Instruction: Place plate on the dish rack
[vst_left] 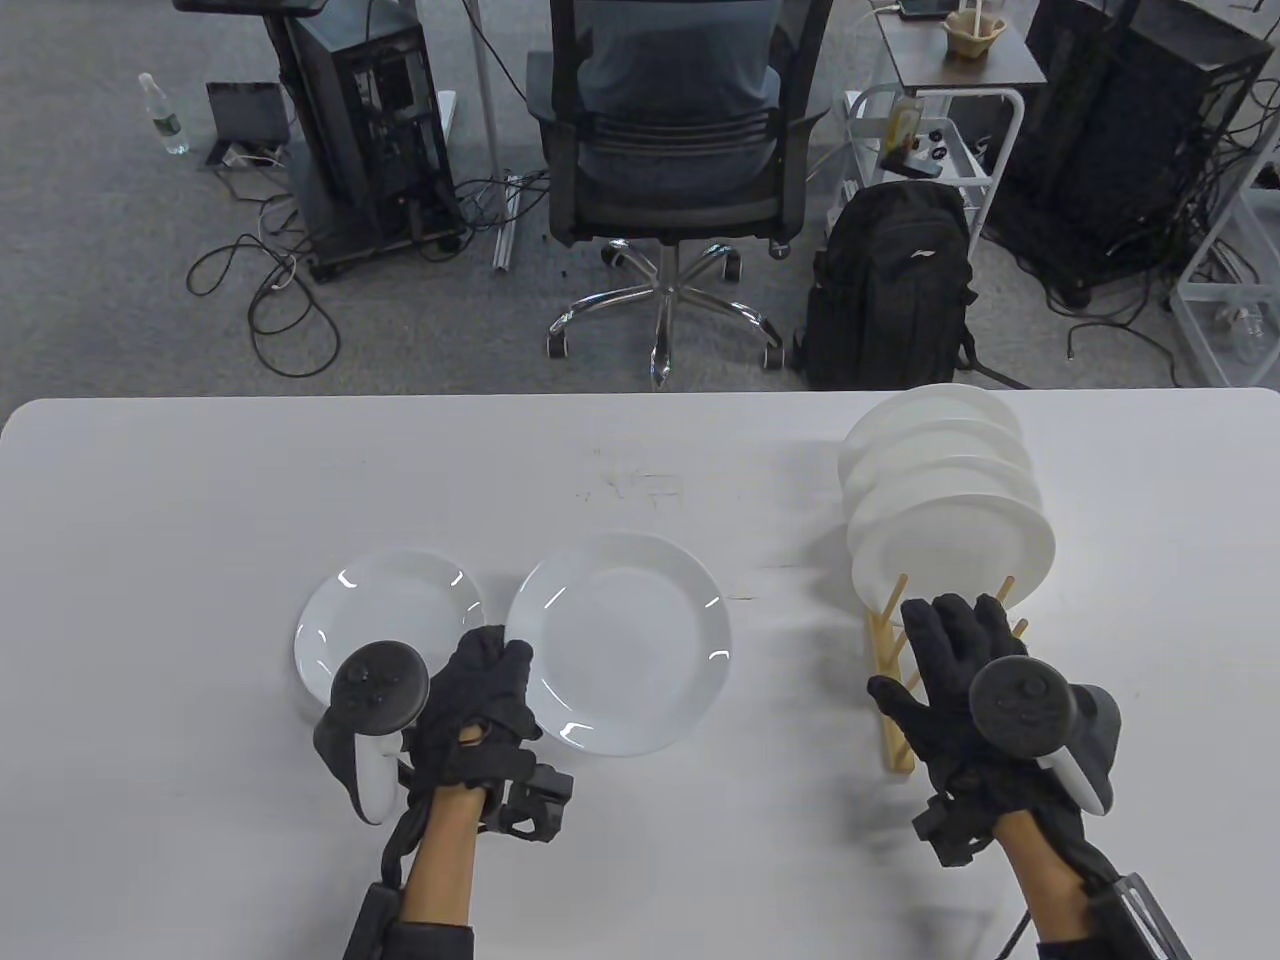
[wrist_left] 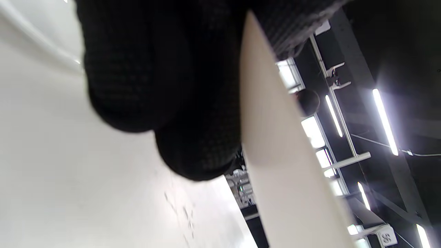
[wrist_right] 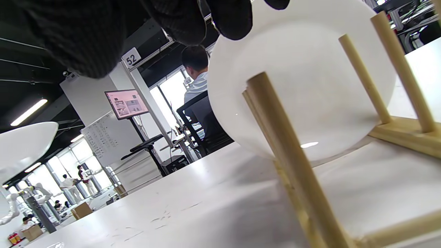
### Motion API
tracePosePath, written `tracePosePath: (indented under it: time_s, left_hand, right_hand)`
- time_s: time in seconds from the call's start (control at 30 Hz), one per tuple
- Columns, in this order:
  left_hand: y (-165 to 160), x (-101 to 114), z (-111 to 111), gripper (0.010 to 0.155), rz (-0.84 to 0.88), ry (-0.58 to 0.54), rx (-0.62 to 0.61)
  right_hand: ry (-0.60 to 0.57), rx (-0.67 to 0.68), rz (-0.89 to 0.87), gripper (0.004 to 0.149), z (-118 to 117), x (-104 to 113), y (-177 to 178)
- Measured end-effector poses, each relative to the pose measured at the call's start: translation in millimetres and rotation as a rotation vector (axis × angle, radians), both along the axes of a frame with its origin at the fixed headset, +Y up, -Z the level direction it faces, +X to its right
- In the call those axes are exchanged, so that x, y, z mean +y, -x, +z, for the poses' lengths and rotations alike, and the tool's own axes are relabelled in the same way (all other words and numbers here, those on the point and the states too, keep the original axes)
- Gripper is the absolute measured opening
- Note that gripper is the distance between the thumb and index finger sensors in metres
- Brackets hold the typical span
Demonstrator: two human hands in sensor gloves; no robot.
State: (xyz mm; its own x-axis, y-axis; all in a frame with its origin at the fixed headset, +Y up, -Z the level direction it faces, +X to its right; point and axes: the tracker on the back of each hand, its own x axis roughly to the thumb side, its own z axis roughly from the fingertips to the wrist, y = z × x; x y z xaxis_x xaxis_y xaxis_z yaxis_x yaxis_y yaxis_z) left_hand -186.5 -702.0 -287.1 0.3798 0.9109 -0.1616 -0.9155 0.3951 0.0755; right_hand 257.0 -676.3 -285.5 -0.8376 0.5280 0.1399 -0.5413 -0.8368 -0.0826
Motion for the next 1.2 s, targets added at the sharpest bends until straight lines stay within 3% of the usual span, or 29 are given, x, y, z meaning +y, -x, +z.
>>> tracePosePath:
  time_s: [0.2,0.37,0.5,0.63,0.7,0.77,0.83,0.9,0.97,1.07,1.2]
  left_hand:
    - [-18.8,-1.0,2.5,0.048,0.062,-0.004,-0.088]
    - [-32.0,-6.3,2.0,0.048,0.178,0.001,-0.156]
    - [-44.1,-12.3,0.1,0.048,0.250,0.017,-0.235]
    - [-53.8,-12.8,-1.6,0.051,0.318,0.040,-0.385]
    - [-57.2,-7.3,0.2,0.054,0.255,0.004,-0.399]
    - [-53.6,0.5,1.7,0.059,0.124,-0.053,-0.338]
    - [-43.8,9.0,3.5,0.064,-0.132,-0.156,-0.227]
    - [-35.6,12.4,1.7,0.066,-0.352,-0.203,-0.182]
    - [-29.3,10.8,-0.7,0.066,-0.561,-0.211,-0.220]
    - [-21.5,4.6,-7.0,0.068,-0.788,-0.167,-0.304]
    - [-11.7,-3.2,-11.9,0.073,-0.797,-0.123,-0.319]
  right_hand:
    - [-0.063,0.113,-0.065,0.080,12.4,12.8,22.1]
    - [-0.012,0.258,-0.269,0.082,19.7,20.3,49.9]
    - [0.195,0.292,-0.583,0.077,12.6,16.3,62.1]
    - [0.327,0.153,-0.759,0.060,-0.5,21.1,53.7]
    - [0.437,0.129,-0.855,0.056,-6.5,26.6,46.5]
    - [0.484,0.093,-0.866,0.056,-14.5,35.4,35.0]
    - [0.505,0.039,-0.907,0.055,-23.5,47.3,14.5]
    - [0.486,-0.025,-0.966,0.054,-30.4,59.0,-5.6]
    - [0.423,-0.076,-0.999,0.054,-37.9,74.0,-27.7]
    - [0.259,-0.201,-0.878,0.051,-46.1,100.6,-61.1]
    - [-0.026,-0.292,-0.661,0.046,-48.3,128.3,-87.2]
